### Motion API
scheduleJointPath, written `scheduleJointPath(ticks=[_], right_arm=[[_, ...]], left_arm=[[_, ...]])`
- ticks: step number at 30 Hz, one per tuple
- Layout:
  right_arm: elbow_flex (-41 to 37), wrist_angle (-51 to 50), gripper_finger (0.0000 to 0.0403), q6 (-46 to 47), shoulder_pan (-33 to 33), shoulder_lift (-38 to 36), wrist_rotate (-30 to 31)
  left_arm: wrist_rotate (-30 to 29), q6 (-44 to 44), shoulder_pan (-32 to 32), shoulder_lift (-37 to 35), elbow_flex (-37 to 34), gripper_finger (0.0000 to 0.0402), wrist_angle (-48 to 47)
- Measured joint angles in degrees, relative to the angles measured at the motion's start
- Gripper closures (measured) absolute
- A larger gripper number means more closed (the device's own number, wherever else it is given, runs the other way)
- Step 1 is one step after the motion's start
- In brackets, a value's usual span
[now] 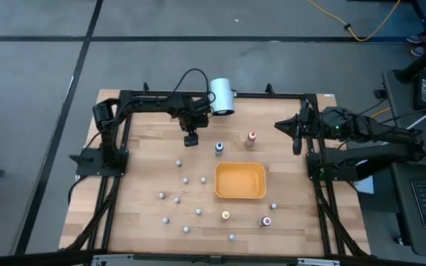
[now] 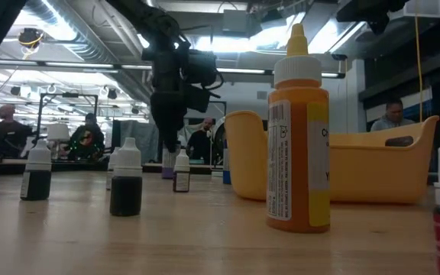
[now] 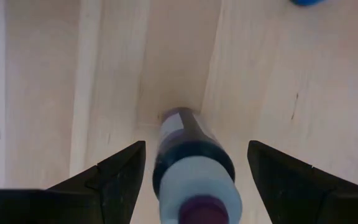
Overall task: Pick & Place food coloring
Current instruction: Put the large purple food coloring bottle into the yellow bin
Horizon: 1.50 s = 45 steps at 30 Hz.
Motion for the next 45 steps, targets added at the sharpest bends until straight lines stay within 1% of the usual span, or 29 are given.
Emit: scheduleJointPath(ticks=[3,6,9,14,15,18,21,26,29,31,37,42,45], right_arm=[[0.0,0.0,0.0359,0.8,0.0,0.0,0.0],[0.0,0.0,0.0359,0.8,0.0,0.0,0.0],[0.0,0.0,0.0359,0.8,0.0,0.0,0.0],[0.0,-0.1,0.0359,0.8,0.0,0.0,0.0],[0.0,-0.1,0.0359,0.7,0.0,0.0,0.0],[0.0,-0.1,0.0359,0.7,0.0,0.0,0.0],[0.0,-0.1,0.0359,0.7,0.0,0.0,0.0],[0.0,-0.1,0.0359,0.8,0.0,0.0,0.0],[0.0,-0.1,0.0359,0.9,0.0,0.0,0.0],[0.0,-0.1,0.0359,0.9,0.0,0.0,0.0],[0.0,-0.1,0.0359,1.0,0.0,0.0,-0.9],[0.0,-0.1,0.0359,1.6,0.0,0.0,-1.4],[0.0,-0.1,0.0359,3.2,0.0,0.0,-1.4]], left_arm=[[-0.2,0.0,0.0,0.0,0.0,0.0126,0.3],[-0.2,0.0,0.0,0.0,0.0,0.0145,0.3],[-0.2,-0.1,0.0,0.0,0.0,0.018,0.2],[-0.3,-0.9,0.0,0.0,0.0,0.0257,-0.3],[-0.3,-1.0,0.0,0.0,0.0,0.0262,-0.6],[-0.3,-1.6,0.0,-0.4,0.0,0.0262,-2.2],[-0.2,-1.7,-0.2,-2.7,0.0,0.0262,-3.1],[-0.1,-1.7,-1.7,-8.6,4.5,0.0262,-8.0],[0.1,-2.1,-2.7,-13.0,7.7,0.0262,-8.6],[0.6,-3.3,-3.4,-16.0,9.5,0.0262,-8.8],[6.9,-6.2,-5.8,-24.4,12.4,0.0262,-8.0],[7.0,-9.7,-9.3,-28.4,14.1,0.0262,-8.2],[6.6,-13.2,-12.0,-28.3,16.7,0.0262,-8.2]])
